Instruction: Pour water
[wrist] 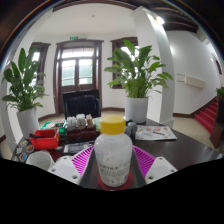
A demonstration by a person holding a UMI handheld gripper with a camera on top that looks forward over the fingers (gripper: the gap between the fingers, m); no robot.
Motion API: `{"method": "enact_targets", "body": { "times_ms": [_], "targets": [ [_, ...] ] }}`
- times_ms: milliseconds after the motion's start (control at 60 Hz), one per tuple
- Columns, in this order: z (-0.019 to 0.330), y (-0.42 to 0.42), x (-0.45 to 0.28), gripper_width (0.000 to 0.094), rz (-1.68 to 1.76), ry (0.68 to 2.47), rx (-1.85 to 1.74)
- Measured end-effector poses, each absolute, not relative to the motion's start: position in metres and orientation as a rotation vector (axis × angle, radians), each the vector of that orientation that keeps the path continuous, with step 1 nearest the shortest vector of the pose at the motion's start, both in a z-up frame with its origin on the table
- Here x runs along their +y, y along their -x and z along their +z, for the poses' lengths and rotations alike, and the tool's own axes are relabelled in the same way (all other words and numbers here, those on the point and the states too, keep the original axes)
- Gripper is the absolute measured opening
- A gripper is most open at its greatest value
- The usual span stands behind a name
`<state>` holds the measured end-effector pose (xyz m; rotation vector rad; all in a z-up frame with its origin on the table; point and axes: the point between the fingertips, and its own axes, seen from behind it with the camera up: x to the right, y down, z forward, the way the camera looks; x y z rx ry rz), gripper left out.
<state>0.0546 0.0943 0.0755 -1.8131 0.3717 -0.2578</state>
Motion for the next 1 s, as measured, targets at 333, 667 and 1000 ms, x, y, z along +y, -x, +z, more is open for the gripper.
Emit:
{"method": "enact_targets", "body": {
  "times_ms": [333,667,1000],
  "targets": [
    [0.059,0.011,-0.008,0.0840,-0.238,1.990,0.214],
    [0.153,0.071,-0.110,0.0832,-0.126,1.936,0.130],
    [0.181,0.090,-0.134,0.0828,-0.105,1.899,0.079]
  ]
}}
